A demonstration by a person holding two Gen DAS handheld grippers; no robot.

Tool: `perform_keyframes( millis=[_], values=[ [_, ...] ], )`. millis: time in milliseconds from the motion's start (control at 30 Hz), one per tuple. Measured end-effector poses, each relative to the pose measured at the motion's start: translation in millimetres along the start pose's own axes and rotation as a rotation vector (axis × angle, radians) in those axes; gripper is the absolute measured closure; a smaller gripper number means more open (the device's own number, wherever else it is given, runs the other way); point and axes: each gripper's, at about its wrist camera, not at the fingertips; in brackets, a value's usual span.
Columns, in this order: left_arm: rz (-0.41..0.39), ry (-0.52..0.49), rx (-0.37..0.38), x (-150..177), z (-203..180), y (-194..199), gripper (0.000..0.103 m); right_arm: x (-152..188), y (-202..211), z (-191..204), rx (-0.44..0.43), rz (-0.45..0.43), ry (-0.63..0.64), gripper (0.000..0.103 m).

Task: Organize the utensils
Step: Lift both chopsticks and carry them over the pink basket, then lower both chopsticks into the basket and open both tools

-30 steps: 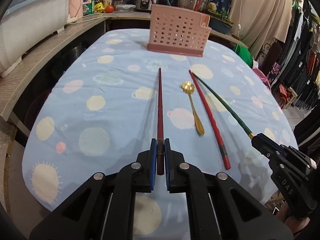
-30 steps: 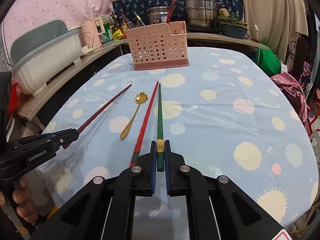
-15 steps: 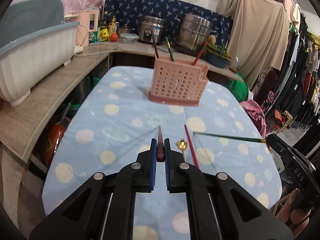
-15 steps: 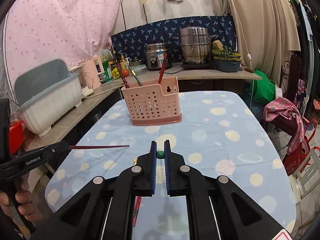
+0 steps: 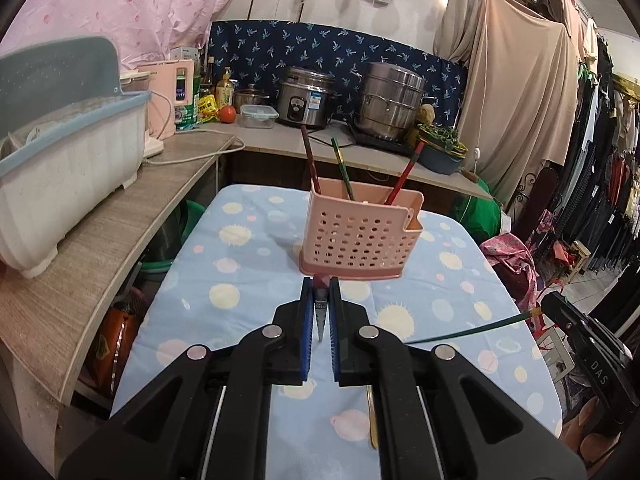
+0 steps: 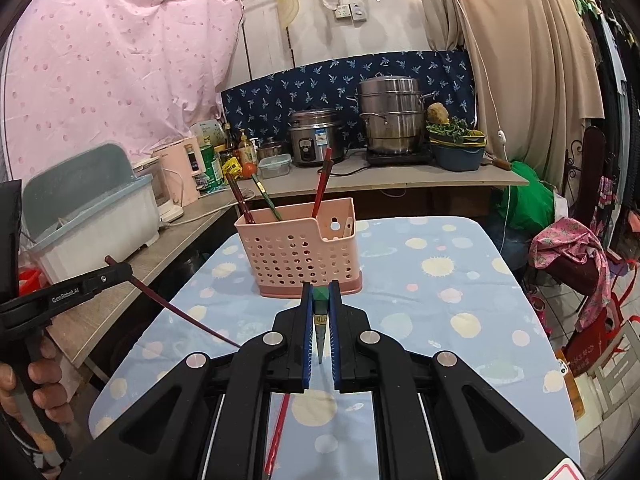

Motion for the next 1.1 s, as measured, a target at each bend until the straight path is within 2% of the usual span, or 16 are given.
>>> perform_keyframes(
  millis=[300, 533, 1000, 1100],
  values=[
    [-0.035, -0.006, 0.003, -34.1, -6.8, -8.8, 0.096, -43.9, -13.6, -11.1, -0.055, -0.029, -0.028, 0.096],
    [-0.083, 0.002, 0.026, -76.3, -13.3, -8.7, 0.096, -89.8, -28.5, -17.6, -0.107, -0.078, -0.050, 0.096],
    [-0.304, 0.013, -0.003, -188.4, -36.1, -9.8, 0.096, -195.1, -75.9, -30.9, -0.142, -0.261, -0.093, 0.096],
    [-0.316, 0.020, -0.008, -203.6, -41.3, -24.0, 0.096, -206.1, -93.6, -32.1, -0.133, -0.269, -0.087, 0.096]
  ],
)
Point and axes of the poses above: each gripper's, at about its wrist camera, not at the fingertips, and y roughly against the way its jaws point, z to its left, x to its underside, and after that the axes turned 14 degrees about -x, right-handed
